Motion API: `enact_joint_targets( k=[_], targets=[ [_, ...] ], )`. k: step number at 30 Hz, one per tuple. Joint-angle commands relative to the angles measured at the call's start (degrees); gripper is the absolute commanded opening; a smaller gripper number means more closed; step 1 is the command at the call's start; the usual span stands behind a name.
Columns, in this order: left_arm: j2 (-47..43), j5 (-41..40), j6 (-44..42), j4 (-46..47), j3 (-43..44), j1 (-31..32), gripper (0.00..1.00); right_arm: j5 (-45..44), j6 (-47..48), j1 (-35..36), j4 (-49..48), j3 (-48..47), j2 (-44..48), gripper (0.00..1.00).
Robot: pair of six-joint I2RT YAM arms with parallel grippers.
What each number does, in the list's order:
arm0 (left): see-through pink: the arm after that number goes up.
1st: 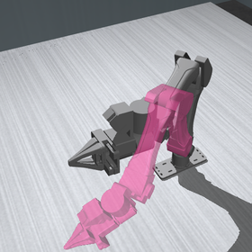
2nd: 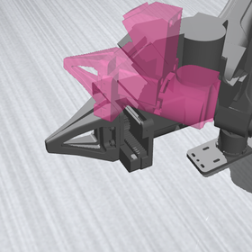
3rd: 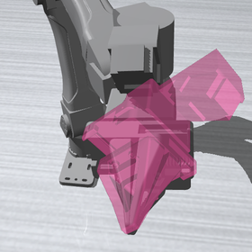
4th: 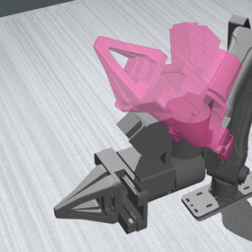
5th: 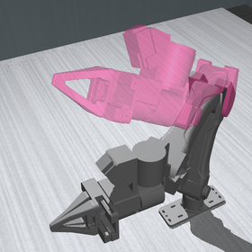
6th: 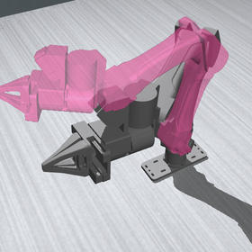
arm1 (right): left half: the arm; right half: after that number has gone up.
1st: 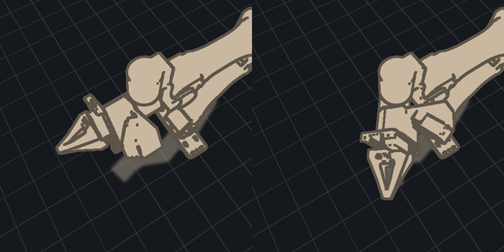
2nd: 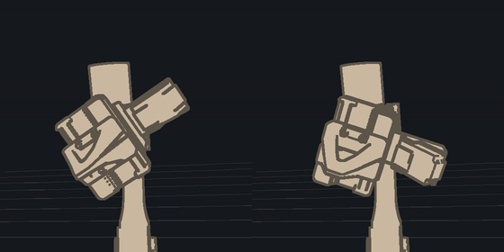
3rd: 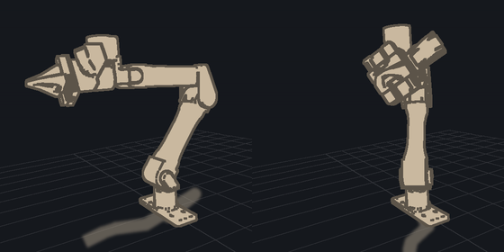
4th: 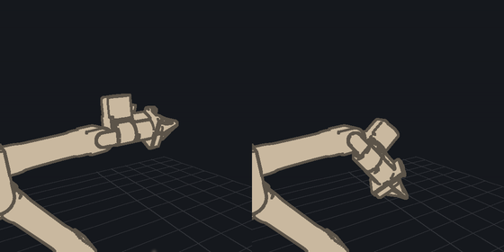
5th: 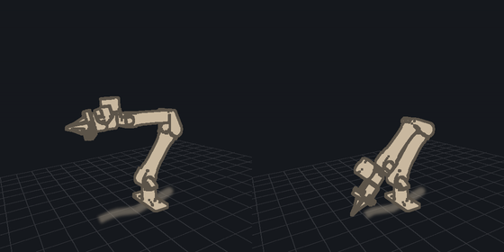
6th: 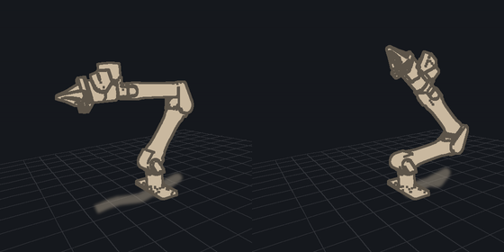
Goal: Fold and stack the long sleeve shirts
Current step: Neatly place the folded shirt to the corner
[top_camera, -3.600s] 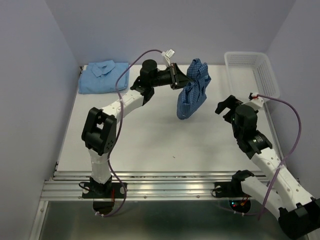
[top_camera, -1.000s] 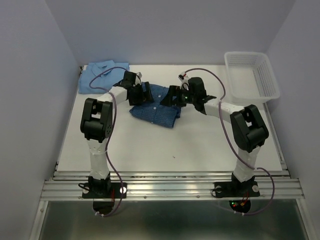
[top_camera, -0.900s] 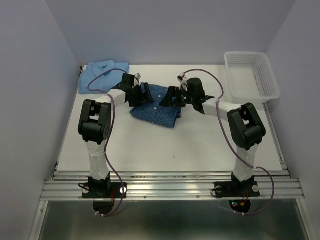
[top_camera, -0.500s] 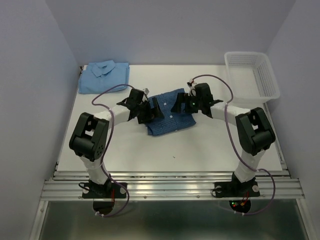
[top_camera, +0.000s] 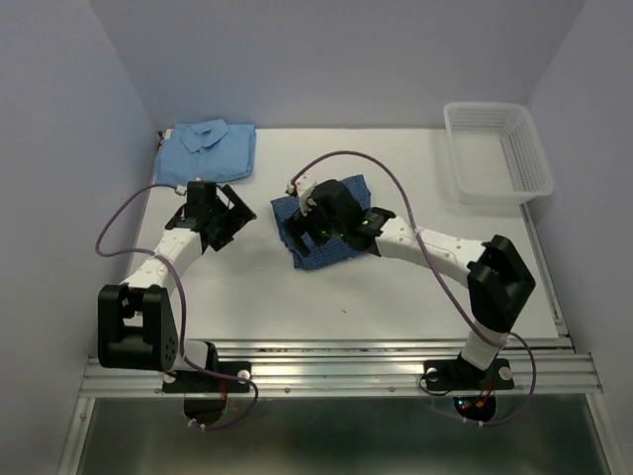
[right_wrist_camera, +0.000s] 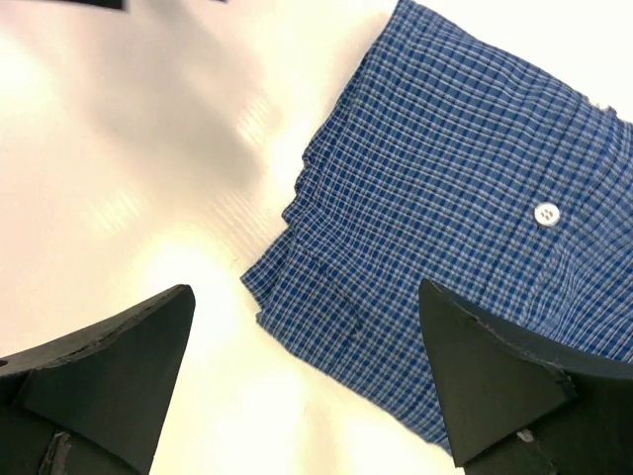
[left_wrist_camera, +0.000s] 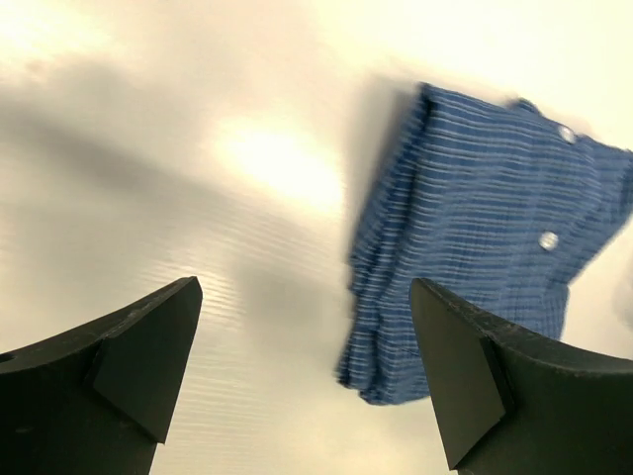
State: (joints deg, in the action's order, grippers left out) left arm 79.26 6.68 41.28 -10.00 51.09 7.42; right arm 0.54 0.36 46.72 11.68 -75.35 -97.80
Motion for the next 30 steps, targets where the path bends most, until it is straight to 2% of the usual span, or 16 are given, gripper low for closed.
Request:
enact_joint_targets(
  k=[1, 4, 13, 15, 17, 18, 19, 21, 25, 26, 30],
  targets=[
    [-4.4, 0.0, 1.4, -2.0, -4.8, -4.6, 0.99, -16.2, 8.2, 5.9, 5.9, -6.9, -8.4, 1.00],
    [-6.9, 1.2, 1.4, -0.6, -8.2, -6.9, 0.99, -18.3, 11.0, 8.2, 6.2, -8.8, -12.2, 1.00],
    [-7.7, 3.6, 1.4, 1.6, -10.1, -7.0, 0.99, -17.4, 14.2, 9.3, 12.9, -12.9, -20.8, 1.00],
    [-7.5, 4.4, 1.4, 2.6, -10.7, -7.0, 0.99, -17.9, 14.1, 9.3, 13.7, -13.3, -22.7, 0.94],
    [-7.2, 5.4, 1.4, 3.3, -11.1, -7.0, 0.99, -21.3, 13.1, 9.3, 14.3, -13.5, -23.7, 0.75],
    [-7.0, 6.2, 1.4, 4.1, -11.2, -7.0, 0.99, -22.6, 12.8, 9.8, 14.2, -13.3, -24.2, 0.63],
    [-6.8, 6.8, 1.4, 4.6, -11.4, -7.0, 0.99, -25.4, 12.4, 9.8, 14.2, -13.3, -24.5, 0.44],
    [-6.3, 8.9, 1.2, 6.1, -11.7, -7.0, 0.99, -26.8, 12.1, 9.8, 14.2, -12.9, -24.2, 0.34],
    [-6.3, 14.9, 1.8, 12.7, -14.6, -6.9, 0.99, -23.9, 10.2, 9.8, 11.9, -12.5, -21.0, 0.16],
    [-6.4, 16.2, 2.3, 14.5, -15.2, -6.7, 0.99, -23.9, 9.1, 9.8, 11.3, -12.7, -20.4, 0.04],
    [-6.0, 20.3, 6.5, 24.2, -17.7, -2.7, 0.99, -21.8, 7.0, 9.8, 11.0, -14.6, -18.5, 0.01]
  ],
)
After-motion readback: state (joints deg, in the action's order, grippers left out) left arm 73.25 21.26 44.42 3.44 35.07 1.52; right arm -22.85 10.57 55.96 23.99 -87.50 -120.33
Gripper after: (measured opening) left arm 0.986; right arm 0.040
